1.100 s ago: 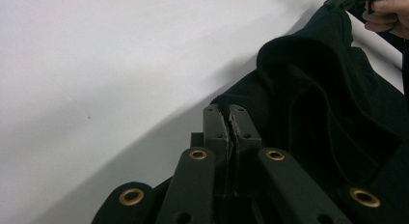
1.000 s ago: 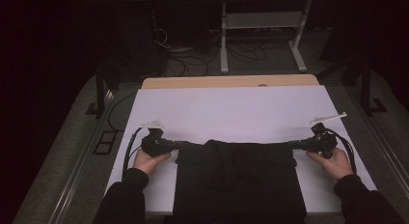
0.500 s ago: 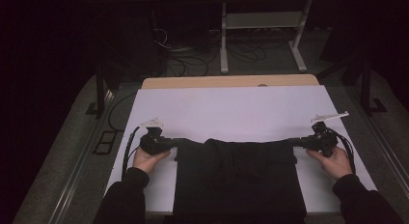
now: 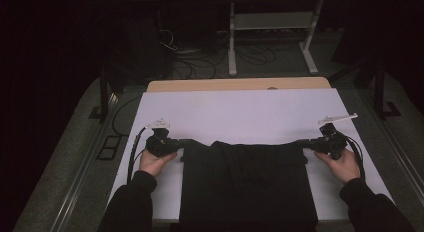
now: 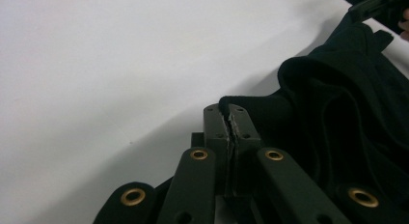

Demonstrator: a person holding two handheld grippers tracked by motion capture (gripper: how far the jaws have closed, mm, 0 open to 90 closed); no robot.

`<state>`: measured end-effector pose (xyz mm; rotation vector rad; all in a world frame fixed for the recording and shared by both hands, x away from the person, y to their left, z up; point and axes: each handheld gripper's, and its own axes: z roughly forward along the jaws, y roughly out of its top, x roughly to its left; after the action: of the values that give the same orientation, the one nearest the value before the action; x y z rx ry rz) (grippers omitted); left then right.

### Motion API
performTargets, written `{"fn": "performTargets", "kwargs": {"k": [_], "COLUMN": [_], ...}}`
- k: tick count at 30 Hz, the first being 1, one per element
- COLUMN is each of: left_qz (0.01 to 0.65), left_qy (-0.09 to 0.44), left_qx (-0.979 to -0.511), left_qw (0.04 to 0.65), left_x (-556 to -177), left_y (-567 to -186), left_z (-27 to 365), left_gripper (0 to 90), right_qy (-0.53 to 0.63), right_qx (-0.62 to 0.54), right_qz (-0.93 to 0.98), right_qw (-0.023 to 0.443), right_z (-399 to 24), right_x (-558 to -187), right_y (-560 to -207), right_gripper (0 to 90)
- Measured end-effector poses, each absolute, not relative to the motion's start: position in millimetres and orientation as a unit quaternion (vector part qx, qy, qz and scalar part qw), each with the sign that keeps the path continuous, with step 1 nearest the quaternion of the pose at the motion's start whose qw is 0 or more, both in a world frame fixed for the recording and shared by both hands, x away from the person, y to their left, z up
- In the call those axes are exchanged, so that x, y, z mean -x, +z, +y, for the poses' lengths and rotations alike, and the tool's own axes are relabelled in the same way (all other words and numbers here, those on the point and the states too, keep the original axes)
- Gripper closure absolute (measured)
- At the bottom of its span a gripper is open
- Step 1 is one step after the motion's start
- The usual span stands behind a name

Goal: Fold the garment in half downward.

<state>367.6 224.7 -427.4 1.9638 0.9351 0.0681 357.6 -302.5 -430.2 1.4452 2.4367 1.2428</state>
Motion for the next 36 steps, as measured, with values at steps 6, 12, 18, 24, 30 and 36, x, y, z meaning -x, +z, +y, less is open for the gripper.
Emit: {"fn": "performTargets", "kwargs": {"k": [6,12,18,24,30,36], "left_qz": [0.388,0.383,0.386,0.379,0.377,0.378], "left_qy": [0.034,0.041,0.044,0.049,0.057,0.060], "left_qx": [-0.797,-0.802,-0.798,-0.806,-0.808,-0.808], "left_qw": [0.461,0.456,0.461,0.452,0.448,0.447], "left_x": [-369.2,-373.6,-378.6,-382.7,-389.5,-397.5], "left_y": [-425.2,-420.9,-417.3,-407.7,-398.6,-394.1], "left_z": [228.2,225.1,225.1,223.8,221.2,222.2], "left_gripper": [87.7,87.8,87.7,87.8,87.7,87.7], "right_qy": [0.407,0.402,0.408,0.415,0.415,0.416], "right_qx": [-0.468,-0.468,-0.466,-0.470,-0.473,-0.475], "right_qz": [0.784,0.786,0.784,0.779,0.777,0.775], "right_qw": [0.032,0.030,0.029,0.022,0.024,0.029], "right_z": [-301.9,-301.7,-302.2,-305.1,-303.8,-302.7], "right_x": [-361.5,-366.1,-372.8,-377.4,-385.2,-394.4], "right_y": [-427.0,-428.7,-423.0,-419.1,-413.2,-409.9], "right_gripper": [86.4,86.4,86.3,86.3,86.3,86.3]}}
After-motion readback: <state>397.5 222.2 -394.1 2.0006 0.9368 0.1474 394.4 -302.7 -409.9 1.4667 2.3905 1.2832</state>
